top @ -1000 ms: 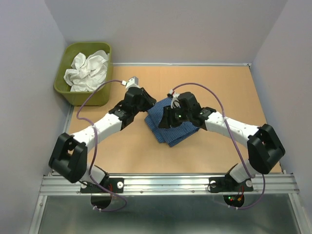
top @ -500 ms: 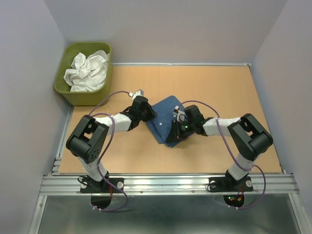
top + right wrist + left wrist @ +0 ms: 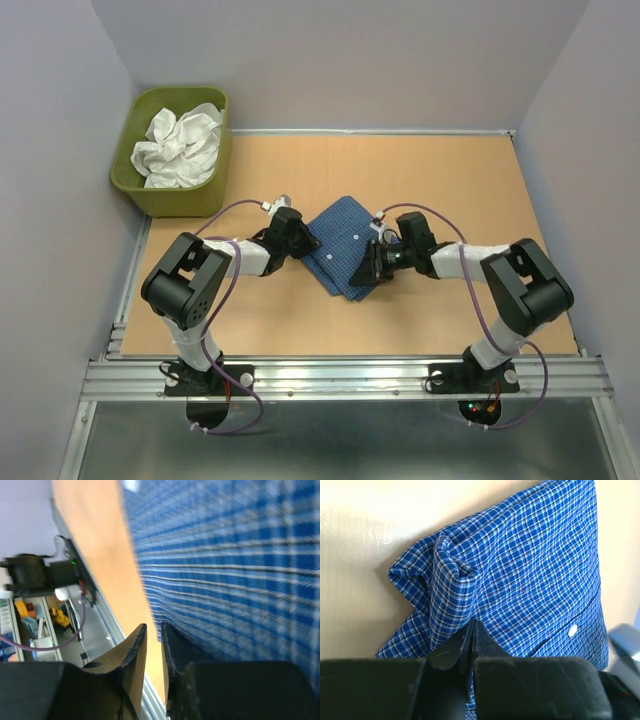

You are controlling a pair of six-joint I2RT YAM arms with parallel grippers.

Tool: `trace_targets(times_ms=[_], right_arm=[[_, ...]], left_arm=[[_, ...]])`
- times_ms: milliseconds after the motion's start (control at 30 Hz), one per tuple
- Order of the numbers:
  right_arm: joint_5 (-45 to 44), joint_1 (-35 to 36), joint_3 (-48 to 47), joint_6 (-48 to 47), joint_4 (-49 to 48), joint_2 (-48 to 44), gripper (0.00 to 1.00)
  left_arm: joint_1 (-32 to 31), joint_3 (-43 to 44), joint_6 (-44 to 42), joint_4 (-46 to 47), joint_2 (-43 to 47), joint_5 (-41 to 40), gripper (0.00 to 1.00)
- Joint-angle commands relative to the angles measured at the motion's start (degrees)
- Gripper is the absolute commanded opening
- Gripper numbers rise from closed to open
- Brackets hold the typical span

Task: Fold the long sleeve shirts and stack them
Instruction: Fold the shirt

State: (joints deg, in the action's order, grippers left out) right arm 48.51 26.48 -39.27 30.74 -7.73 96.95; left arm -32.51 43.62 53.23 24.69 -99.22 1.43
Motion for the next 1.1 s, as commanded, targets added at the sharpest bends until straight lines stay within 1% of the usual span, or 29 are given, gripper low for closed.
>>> trace_targets(times_ms=[0,133,233,267,400,433,467,500,600,667,833,967,1067], right_arm=[[1.3,-1.9,-3.4,2.7,-2.8,-7.4,0.25],[-1.7,-6.3,-6.3,4.5,-2.9,-10.8,0.29],[-2.4,-9.2,-5.8,4.2,-3.2,-8.8,0.29],[-2.5,-9.9,-5.2,3.5,-3.4,-6.7,0.29],[-1.8,-14.6,0.8,4.2,-6.4,-3.3,0.28],[-1.4,-17.5,4.1,5.0,-8.0,-2.7,0.27],[-1.1,-19.1,5.6,5.4,-8.9,-2.4,0.27],[-1.0,-22.2,6.8,5.7,-9.3,-2.4,0.26],[-1.6,-26.2,10.3,6.1,-9.7,-2.9,0.25],[-1.7,-26.2,10.5,6.5,-9.8,-3.9,0.25],[-0.3,-26.2,6.9,8.9,-9.9,-11.8,0.25],[0.6,-26.2,4.5,12.6,-10.6,-16.3,0.25],[2.0,-26.2,3.5,14.7,-13.4,-16.1,0.25]], left_arm=[[0.2,-1.1,-0.9,-1.6,0.0,-1.0,0.11],[0.3,-1.5,-1.0,-1.7,0.0,-1.0,0.12],[0.2,-1.6,-0.6,-1.7,-0.5,-1.0,0.12],[0.2,-1.7,-0.5,-1.7,-0.6,-1.0,0.12],[0.2,-2.2,0.6,-1.7,-0.8,-0.9,0.11],[0.2,-2.7,1.4,-1.7,-0.6,-1.0,0.11],[0.2,-2.9,1.9,-1.9,-0.6,-1.0,0.11],[0.2,-3.3,2.4,-1.9,-0.6,-1.0,0.11],[0.2,-4.4,4.0,-1.9,-0.7,-1.0,0.11],[0.2,-4.7,4.1,-1.9,-0.7,-1.0,0.11],[0.2,-4.7,3.6,-1.9,-0.2,-0.6,0.11],[0.2,-4.8,3.3,-2.0,1.0,-0.7,0.11],[0.3,-4.8,3.2,-2.0,1.1,-0.7,0.11]])
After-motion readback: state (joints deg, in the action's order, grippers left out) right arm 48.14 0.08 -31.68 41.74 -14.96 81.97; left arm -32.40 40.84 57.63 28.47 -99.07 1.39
